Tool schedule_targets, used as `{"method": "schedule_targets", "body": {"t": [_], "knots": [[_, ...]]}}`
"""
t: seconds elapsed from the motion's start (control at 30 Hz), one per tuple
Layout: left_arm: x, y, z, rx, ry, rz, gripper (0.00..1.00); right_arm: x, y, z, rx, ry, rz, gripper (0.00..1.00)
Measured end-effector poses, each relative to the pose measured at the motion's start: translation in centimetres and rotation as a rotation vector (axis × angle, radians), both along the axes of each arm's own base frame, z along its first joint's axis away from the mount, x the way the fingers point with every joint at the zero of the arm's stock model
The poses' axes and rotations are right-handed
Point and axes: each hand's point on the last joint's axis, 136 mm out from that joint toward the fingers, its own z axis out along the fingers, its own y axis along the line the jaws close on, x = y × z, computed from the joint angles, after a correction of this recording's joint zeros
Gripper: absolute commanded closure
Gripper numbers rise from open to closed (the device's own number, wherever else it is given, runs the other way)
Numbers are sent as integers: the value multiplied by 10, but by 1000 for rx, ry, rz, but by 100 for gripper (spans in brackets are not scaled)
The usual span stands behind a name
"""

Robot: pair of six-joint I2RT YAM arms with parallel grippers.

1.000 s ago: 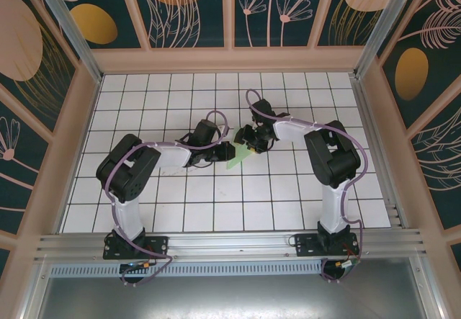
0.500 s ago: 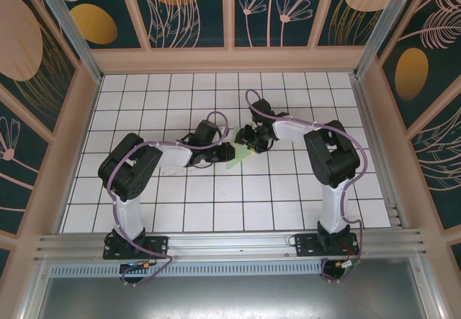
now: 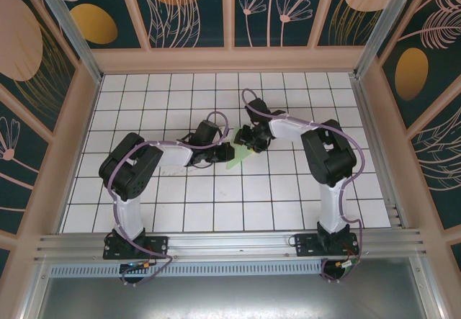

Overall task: Fold a paper plane with a square sheet of paper (pick it up from the middle)
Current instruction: Fourth fold the wing at the center of the table.

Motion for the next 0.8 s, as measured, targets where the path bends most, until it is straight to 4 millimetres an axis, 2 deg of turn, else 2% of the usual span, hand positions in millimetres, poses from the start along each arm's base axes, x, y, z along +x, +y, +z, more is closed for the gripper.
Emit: {"method": "schedule_targets", "body": {"t": [0.33, 0.5, 0.63, 0.8], "knots": [[0, 0, -2, 6, 9, 0, 93, 0, -1, -2, -41, -3, 0, 47], [0, 1, -3, 14, 15, 2, 99, 0, -1, -2, -49, -7, 1, 49], [-1, 1, -4, 16, 16, 1, 100, 1, 1, 8, -30, -27, 1, 53], [-1, 1, -4, 19, 10, -6, 100, 2, 2, 16, 0, -41, 15, 54]]}}
